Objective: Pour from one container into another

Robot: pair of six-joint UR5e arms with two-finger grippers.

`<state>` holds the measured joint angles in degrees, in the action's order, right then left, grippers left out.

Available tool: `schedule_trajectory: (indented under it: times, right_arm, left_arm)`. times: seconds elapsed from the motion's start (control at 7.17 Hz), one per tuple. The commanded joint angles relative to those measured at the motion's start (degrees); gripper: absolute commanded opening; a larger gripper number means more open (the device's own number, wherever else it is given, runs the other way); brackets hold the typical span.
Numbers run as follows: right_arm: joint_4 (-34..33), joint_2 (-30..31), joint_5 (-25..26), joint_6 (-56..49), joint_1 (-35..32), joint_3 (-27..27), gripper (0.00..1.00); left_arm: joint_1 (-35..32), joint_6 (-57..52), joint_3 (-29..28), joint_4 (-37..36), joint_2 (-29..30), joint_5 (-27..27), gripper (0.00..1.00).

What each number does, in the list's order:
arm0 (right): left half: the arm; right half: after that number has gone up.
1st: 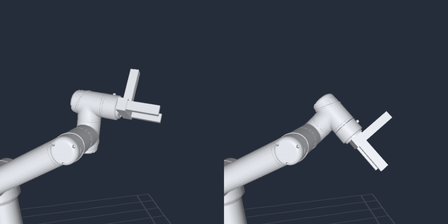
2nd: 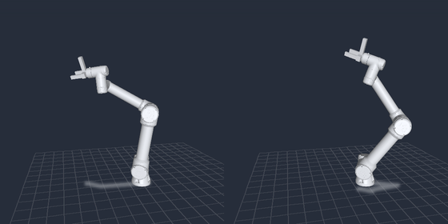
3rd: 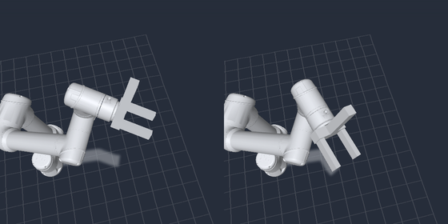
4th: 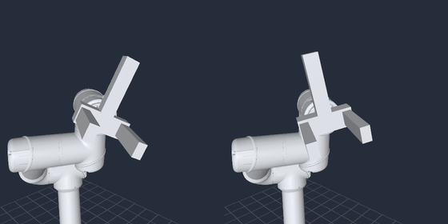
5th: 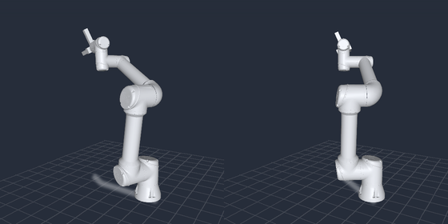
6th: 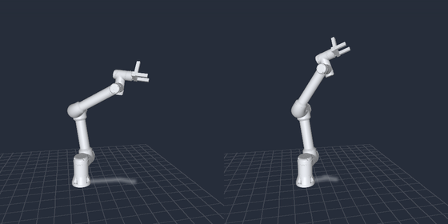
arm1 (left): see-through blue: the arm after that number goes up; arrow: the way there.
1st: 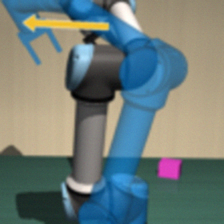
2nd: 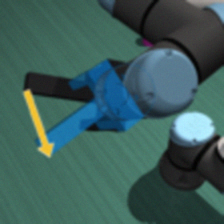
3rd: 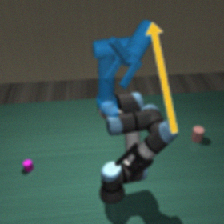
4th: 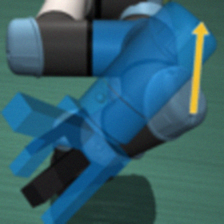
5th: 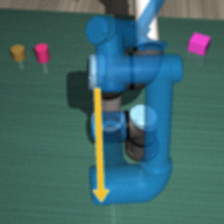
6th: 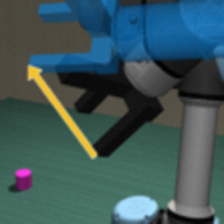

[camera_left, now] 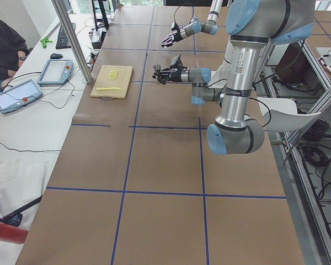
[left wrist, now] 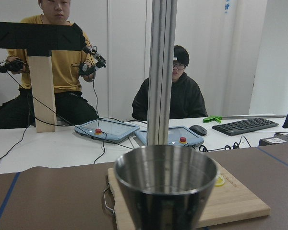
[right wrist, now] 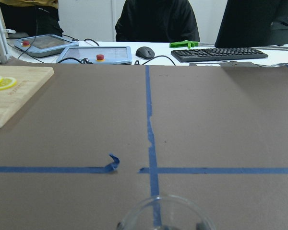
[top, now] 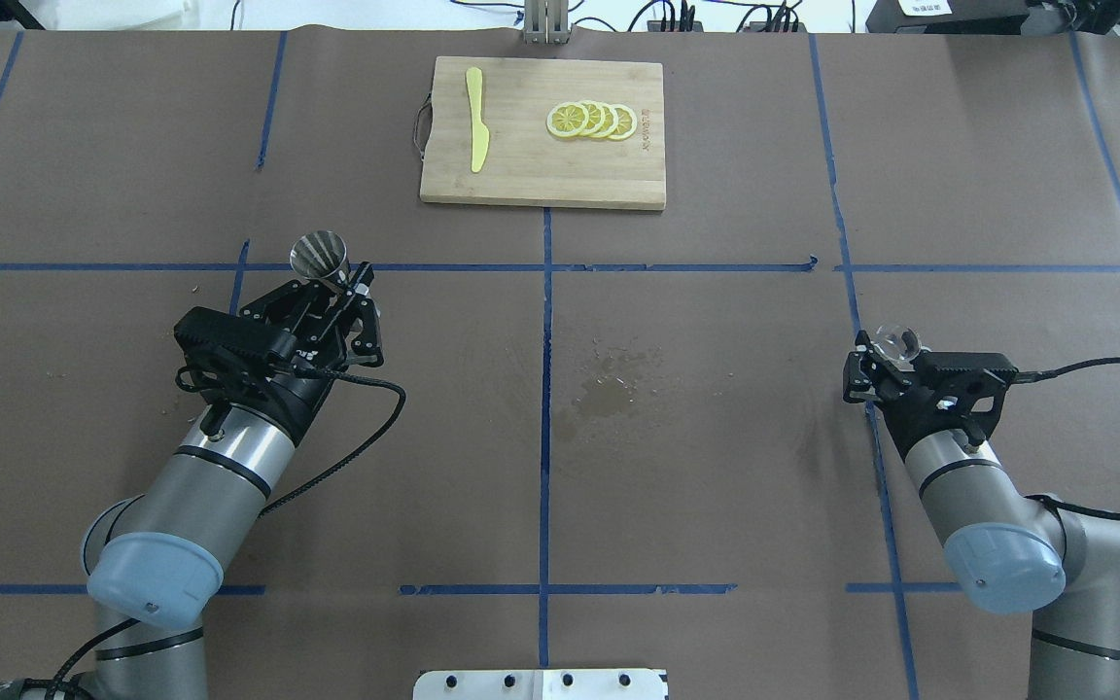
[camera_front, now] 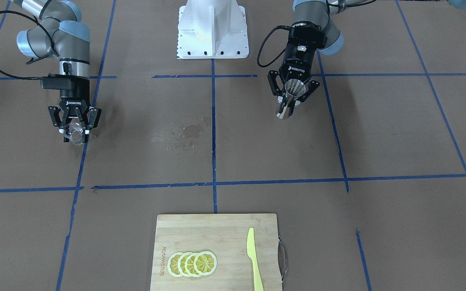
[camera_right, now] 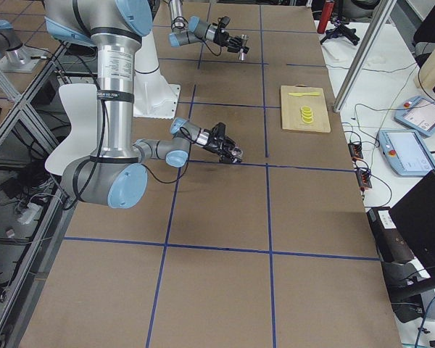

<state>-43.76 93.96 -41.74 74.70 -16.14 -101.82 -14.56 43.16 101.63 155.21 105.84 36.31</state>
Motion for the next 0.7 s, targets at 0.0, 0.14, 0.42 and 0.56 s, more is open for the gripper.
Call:
schedule_trajectory:
  times: [0.0, 0.14, 0.42, 0.56]
  right_arm:
    - [0.3, -0.4, -0.4, -10.3, -1.1, -5.8, 0.00]
    - [0.3, -0.7, -2.2, -16.2, -2.3, -8.5, 0.00]
    - [0.3, -2.9, -5.4, -21.5, -4.0, -9.7, 0.00]
    - [0.3, -3.2, -5.6, -29.3, -3.8, -10.9, 0.00]
  left_arm:
    - [0.3, 0.1, 0.1, 0.0, 0.2, 0.1, 0.00]
    - [1.7, 0.1, -0.3, 0.0, 0.8, 0.0, 0.00]
    - [5.8, 0.1, -0.4, -0.1, 1.5, 0.0, 0.00]
    - [7.9, 0.1, -0.5, 0.0, 1.7, 0.1, 0.00]
